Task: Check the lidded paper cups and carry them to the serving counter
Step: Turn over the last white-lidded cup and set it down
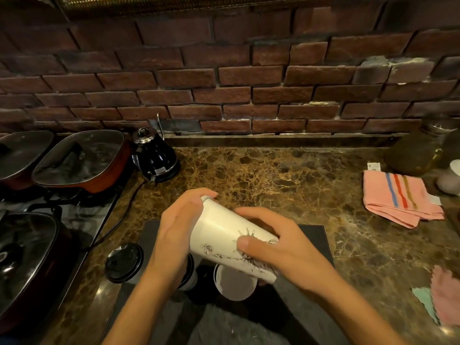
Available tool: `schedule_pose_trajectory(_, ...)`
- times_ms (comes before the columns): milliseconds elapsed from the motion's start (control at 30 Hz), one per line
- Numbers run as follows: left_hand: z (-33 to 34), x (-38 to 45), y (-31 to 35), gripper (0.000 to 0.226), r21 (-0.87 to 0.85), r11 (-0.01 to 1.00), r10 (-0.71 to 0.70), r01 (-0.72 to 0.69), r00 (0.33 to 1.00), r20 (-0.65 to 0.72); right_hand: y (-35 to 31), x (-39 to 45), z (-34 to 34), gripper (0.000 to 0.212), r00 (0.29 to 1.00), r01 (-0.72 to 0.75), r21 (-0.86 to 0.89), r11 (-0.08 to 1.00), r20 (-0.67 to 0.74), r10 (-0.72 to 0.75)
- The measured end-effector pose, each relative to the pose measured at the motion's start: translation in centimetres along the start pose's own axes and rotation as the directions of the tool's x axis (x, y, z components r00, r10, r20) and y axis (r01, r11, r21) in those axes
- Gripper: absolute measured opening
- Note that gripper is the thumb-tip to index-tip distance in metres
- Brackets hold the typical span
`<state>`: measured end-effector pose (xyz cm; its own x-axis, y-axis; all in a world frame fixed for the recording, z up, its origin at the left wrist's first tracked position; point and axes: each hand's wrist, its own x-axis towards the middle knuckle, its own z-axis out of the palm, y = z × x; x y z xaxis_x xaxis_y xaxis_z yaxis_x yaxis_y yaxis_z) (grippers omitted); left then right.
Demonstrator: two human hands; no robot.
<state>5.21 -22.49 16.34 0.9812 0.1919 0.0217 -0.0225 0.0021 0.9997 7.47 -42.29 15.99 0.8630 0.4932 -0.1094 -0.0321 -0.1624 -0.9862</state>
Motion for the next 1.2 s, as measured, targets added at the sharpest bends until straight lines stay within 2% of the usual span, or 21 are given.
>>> schedule_pose_trajectory(67,0.2,0.1,-0.1,0.036,-0.048,0.995,-0.089,0.088,0.996,-0.018,-0.3,-0.7,0.2,0.067,0.995,0.055,-0.206,0.977,-0.069,-0.071)
schedule_pose_trajectory(133,0.4,0.1,-0.1,0.037,-0.097,0.981,-0.169,0.169,0.986,0.011,-0.4,-1.5,0.6,0.071,0.973,0.184,-0.511,0.839,-0.026,-0.229)
schedule_pose_trajectory(167,0.4,0.1,-0.1,0.037,-0.108,0.977,-0.181,0.184,0.983,0.034,-0.2,-1.7,0.8,0.073,0.964,0.224,-0.602,0.767,0.02,-0.266)
schedule_pose_trajectory(200,0.5,0.1,-0.1,0.037,-0.107,0.978,-0.174,0.179,0.983,0.053,0.0,-1.9,0.8,0.075,0.964,0.226,-0.639,0.735,0.037,-0.264)
schedule_pose_trajectory(233,0.5,0.0,-0.2,0.037,-0.096,0.982,-0.154,0.16,0.986,0.065,0.1,-1.9,0.8,0.075,0.971,0.202,-0.622,0.757,0.024,-0.239)
schedule_pose_trajectory(267,0.5,-0.1,-0.2,0.037,-0.087,0.987,-0.132,0.137,0.989,0.069,0.1,-1.9,0.7,0.072,0.98,0.163,-0.541,0.825,-0.008,-0.199)
schedule_pose_trajectory(333,0.2,-0.2,0.0,0.035,-0.049,0.995,-0.079,0.083,0.994,0.073,0.1,-1.5,0.4,0.062,0.998,0.051,-0.172,0.984,-0.033,-0.057)
schedule_pose_trajectory(367,0.2,-0.2,0.1,0.034,-0.026,0.998,-0.049,0.052,0.995,0.082,0.1,-1.4,0.3,0.055,1.0,-0.017,0.067,0.998,-0.002,0.017)
schedule_pose_trajectory(400,0.1,-0.3,0.0,0.033,0.0,1.0,-0.021,0.021,0.995,0.094,0.1,-1.3,0.4,0.049,0.995,-0.094,0.267,0.959,0.044,0.086)
schedule_pose_trajectory(433,0.0,-0.3,-0.1,0.033,0.022,1.0,0.003,-0.005,0.995,0.102,0.0,-1.3,0.5,0.045,0.988,-0.155,0.389,0.908,0.084,0.133)
schedule_pose_trajectory(500,0.1,-0.3,-0.2,0.032,0.028,0.999,0.017,-0.019,0.997,0.069,0.0,-1.1,0.7,0.045,0.98,-0.197,0.435,0.879,0.1,0.17)
schedule_pose_trajectory(567,0.3,-0.2,0.0,0.031,-0.01,0.999,-0.031,0.031,0.999,0.013,0.1,-0.8,0.6,0.052,0.991,-0.133,0.295,0.946,0.011,0.136)
schedule_pose_trajectory(633,0.5,0.0,0.3,0.028,-0.097,0.982,-0.163,0.161,0.987,-0.009,-0.5,-1.1,0.6,0.057,0.996,0.038,-0.077,0.996,-0.08,-0.044)
schedule_pose_trajectory(700,0.5,0.1,0.3,0.033,-0.205,0.934,-0.297,0.293,0.955,0.012,-0.8,-1.6,1.0,0.059,0.953,0.243,-0.427,0.871,-0.065,-0.297)
schedule_pose_trajectory(767,0.3,0.4,0.3,0.043,-0.242,0.909,-0.337,0.338,0.94,0.047,-0.6,-1.9,1.2,0.058,0.899,0.359,-0.584,0.728,0.005,-0.439)
schedule_pose_trajectory(800,0.3,0.5,0.3,0.044,-0.226,0.916,-0.325,0.33,0.944,0.063,-0.3,-1.9,1.1,0.058,0.896,0.365,-0.593,0.717,0.014,-0.445)
schedule_pose_trajectory(1000,-0.2,0.9,0.0,0.036,-0.055,0.981,-0.177,0.185,0.976,0.122,0.5,-1.5,0.6,0.062,0.951,0.269,-0.339,0.902,-0.058,-0.305)
schedule_pose_trajectory(1100,-0.2,0.8,0.0,0.035,-0.003,0.992,-0.125,0.126,0.984,0.124,1.0,-1.0,0.4,0.06,0.985,0.162,-0.013,0.987,-0.06,-0.162)
schedule_pose_trajectory(1200,-0.4,0.8,0.1,0.032,0.054,0.994,-0.098,0.092,0.985,0.142,1.4,-0.7,0.5,0.065,0.999,0.025,0.294,0.955,0.012,-0.03)
